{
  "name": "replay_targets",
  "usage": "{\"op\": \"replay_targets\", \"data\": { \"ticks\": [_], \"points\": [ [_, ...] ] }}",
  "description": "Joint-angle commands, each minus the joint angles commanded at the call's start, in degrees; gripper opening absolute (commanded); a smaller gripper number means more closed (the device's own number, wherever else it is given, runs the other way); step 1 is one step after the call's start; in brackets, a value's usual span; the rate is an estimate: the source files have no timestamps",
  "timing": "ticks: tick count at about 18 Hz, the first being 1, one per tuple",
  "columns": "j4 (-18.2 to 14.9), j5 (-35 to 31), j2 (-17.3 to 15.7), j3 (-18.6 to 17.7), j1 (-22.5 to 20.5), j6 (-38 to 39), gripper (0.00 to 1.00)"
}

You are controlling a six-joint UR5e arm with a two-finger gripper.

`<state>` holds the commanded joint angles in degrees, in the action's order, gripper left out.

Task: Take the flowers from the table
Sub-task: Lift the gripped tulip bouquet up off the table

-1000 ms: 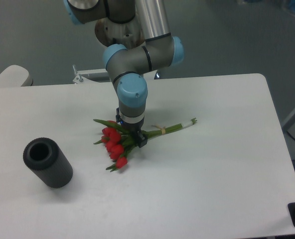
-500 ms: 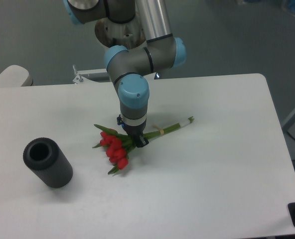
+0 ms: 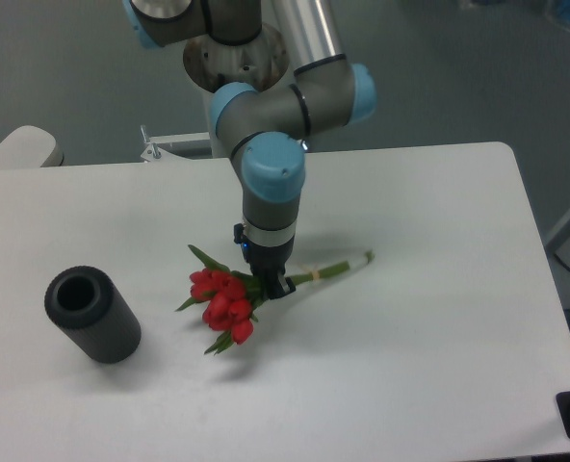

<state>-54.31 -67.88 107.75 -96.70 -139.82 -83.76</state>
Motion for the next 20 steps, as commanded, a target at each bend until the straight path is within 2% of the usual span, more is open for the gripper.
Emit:
{"op": "replay_targets", "data": {
  "ticks": [3,8,11,20],
  "points": [
    [-0.2,9.8,0.0,4.0,-2.9,0.6,0.33],
    [0.0,20.2,0.0,7.0,-6.8,8.5,0.33],
    [0.5,26.9,0.0,7.7,-9.1,13.2,0.33],
    [0.7,30.8,0.1,8.6,-10.8,14.0,0.33]
  ]
}}
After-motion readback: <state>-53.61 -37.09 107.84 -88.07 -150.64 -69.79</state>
